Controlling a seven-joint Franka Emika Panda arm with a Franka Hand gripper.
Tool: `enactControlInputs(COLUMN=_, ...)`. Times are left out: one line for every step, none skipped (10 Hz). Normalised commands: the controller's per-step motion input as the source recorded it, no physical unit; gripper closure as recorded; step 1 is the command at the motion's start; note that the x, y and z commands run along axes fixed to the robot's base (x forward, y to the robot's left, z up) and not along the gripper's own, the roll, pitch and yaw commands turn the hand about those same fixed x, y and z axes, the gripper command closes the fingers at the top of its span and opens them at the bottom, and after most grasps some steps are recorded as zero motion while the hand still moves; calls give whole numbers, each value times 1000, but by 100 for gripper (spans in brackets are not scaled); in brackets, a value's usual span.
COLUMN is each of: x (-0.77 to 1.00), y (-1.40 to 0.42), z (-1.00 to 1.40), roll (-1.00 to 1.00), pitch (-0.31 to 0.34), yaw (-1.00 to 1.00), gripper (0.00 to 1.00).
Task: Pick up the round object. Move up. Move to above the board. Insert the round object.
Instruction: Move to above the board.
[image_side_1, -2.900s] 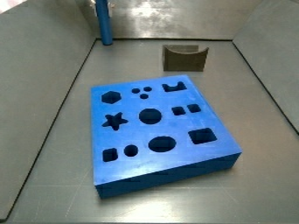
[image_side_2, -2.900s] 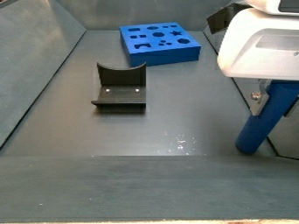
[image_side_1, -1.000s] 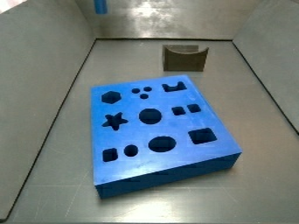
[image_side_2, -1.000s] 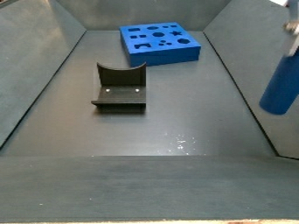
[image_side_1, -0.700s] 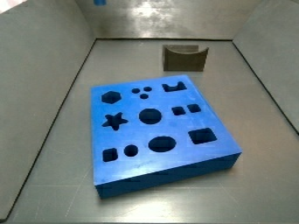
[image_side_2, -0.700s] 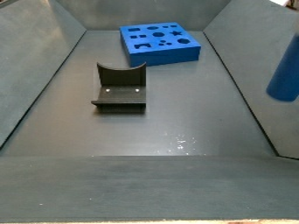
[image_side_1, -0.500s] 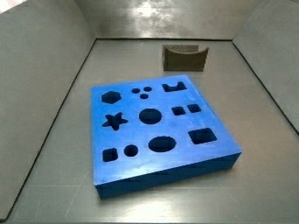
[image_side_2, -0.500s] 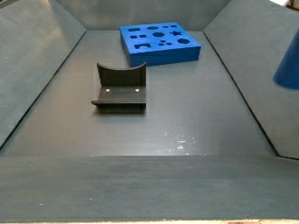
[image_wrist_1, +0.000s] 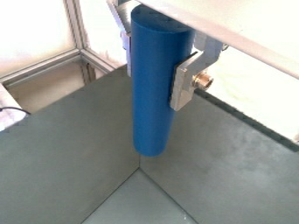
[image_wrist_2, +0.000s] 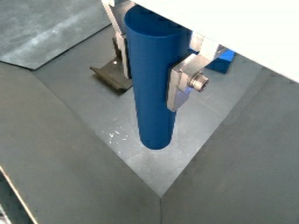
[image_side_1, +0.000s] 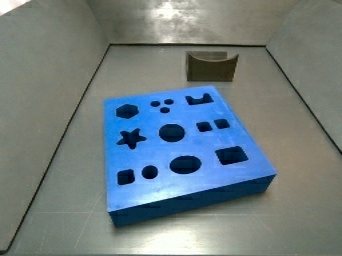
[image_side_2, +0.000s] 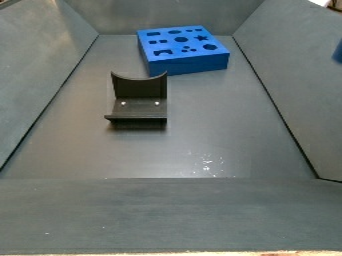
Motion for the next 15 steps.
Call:
enactControlInputs(x=-470, y=-10, z=369, roll=42, pitch=73, yaw=35, gripper=100)
enactControlInputs(x=-469, y=-10, z=232, roll=30, pitch=73, yaw=33, gripper=100)
enactControlInputs(x=-465, y=-13, z=101, roll=19, pitch=72, yaw=33, gripper=100)
enactControlInputs(x=-455, y=-6, z=33, roll=15, pitch=69, yaw=34, gripper=100)
enactControlInputs(x=-455, y=-6, z=33, roll=15, pitch=69, yaw=34, gripper=100)
enactControlInputs(x=-455, y=-6, z=33, roll=15, pitch=68, yaw=34, gripper=100)
enactControlInputs(x=-455, y=-6, z=33, roll=15, pitch=68, yaw=34, gripper=100)
enactControlInputs(x=-455, y=-6, z=33, roll=15, pitch=69, yaw=34, gripper=100)
enactControlInputs(x=-455, y=-6, z=33, roll=15, pitch=69, yaw=34, gripper=100)
enactControlInputs(x=-455, y=-6, z=33, roll=15, pitch=69, yaw=34, gripper=100)
enactControlInputs(x=-455, y=-6, z=33, roll=15, pitch=69, yaw=34, gripper=100)
enactControlInputs(x=-455, y=-6, z=33, roll=15, pitch=69, yaw=34, gripper=100)
enactControlInputs(x=-455, y=-6, z=33, roll=15, pitch=69, yaw=34, gripper=100)
enactControlInputs(x=-455, y=-6, z=33, roll=15, pitch=69, yaw=34, gripper=100)
enactControlInputs(x=-455, y=-6, z=33, roll=15, pitch=69, yaw=33, gripper=100)
